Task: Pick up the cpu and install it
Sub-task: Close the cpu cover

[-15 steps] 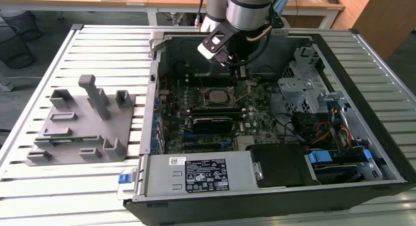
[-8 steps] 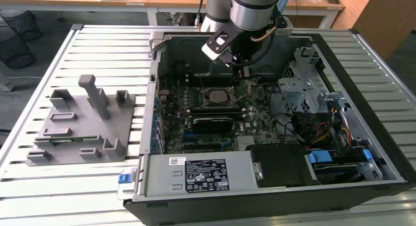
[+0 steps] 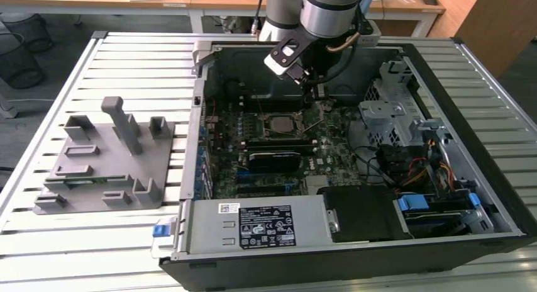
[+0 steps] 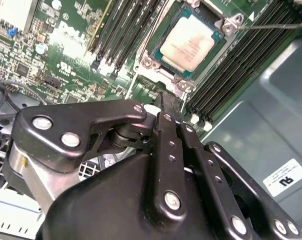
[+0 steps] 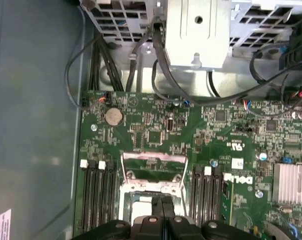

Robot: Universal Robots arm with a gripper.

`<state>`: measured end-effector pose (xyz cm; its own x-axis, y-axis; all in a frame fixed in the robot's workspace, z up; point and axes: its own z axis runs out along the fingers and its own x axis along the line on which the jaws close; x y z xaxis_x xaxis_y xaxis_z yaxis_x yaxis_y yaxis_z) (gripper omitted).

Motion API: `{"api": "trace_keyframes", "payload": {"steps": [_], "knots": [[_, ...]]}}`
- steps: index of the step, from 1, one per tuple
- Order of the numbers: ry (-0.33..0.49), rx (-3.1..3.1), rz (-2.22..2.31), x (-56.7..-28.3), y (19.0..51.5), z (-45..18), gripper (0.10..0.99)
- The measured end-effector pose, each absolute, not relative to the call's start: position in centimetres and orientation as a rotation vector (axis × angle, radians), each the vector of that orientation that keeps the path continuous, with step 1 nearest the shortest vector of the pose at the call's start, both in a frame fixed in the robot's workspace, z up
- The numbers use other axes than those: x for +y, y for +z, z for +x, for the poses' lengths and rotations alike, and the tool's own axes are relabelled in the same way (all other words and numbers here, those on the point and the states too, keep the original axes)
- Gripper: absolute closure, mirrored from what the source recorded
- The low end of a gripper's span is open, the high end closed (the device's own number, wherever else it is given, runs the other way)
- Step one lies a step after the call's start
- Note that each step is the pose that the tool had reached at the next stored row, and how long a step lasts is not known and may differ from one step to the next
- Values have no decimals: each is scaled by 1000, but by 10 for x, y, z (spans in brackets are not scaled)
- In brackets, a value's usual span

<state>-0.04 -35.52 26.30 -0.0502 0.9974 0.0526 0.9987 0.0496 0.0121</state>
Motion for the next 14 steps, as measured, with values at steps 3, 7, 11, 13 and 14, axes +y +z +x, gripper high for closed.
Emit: {"api": "trace_keyframes", "payload": {"steps": [3,7,11,13,14], "knots": [[-69,-2255,-2144,-355,263,5,980],[-69,-2255,-2143,-355,262,13,980],[-69,-2255,-2143,-352,261,18,980],[-69,-2255,-2143,-351,261,20,980],[-69,-2255,-2143,-350,261,22,980]]}}
